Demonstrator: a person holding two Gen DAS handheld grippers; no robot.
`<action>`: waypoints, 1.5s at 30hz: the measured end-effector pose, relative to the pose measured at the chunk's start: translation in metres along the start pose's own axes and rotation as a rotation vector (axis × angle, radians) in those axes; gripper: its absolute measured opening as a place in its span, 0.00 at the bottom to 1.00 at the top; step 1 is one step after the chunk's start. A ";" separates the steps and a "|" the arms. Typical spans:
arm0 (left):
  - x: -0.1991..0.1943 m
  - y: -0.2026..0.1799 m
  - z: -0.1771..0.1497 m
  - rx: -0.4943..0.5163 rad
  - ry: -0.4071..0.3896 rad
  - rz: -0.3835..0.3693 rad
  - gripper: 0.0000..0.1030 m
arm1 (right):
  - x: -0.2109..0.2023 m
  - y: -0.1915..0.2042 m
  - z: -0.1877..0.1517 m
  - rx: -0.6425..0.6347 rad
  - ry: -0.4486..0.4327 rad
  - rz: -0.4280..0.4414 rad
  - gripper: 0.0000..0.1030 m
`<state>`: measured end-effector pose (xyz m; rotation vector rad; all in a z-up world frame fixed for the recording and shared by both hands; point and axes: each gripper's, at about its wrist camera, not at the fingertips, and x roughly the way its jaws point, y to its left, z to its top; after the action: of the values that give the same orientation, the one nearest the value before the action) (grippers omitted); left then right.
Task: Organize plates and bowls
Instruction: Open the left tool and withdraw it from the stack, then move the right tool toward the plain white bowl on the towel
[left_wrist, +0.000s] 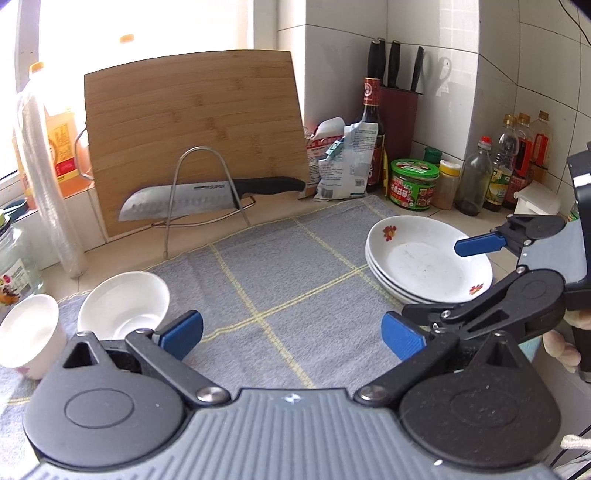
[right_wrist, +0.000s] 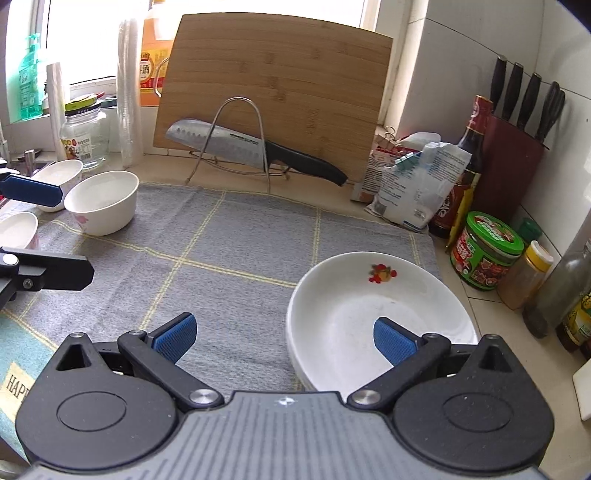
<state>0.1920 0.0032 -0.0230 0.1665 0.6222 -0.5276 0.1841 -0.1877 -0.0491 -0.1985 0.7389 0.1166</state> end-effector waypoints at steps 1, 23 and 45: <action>-0.006 0.007 -0.005 -0.004 -0.002 0.006 0.99 | -0.001 0.009 0.002 -0.008 -0.001 0.010 1.00; -0.063 0.141 -0.121 -0.087 0.129 0.113 0.99 | 0.005 0.178 0.030 -0.101 0.032 0.109 1.00; -0.032 0.141 -0.125 0.083 0.105 0.072 0.99 | 0.038 0.220 0.062 -0.172 0.075 0.270 1.00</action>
<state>0.1791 0.1750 -0.1057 0.2959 0.6946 -0.4773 0.2141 0.0417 -0.0605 -0.2675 0.8291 0.4325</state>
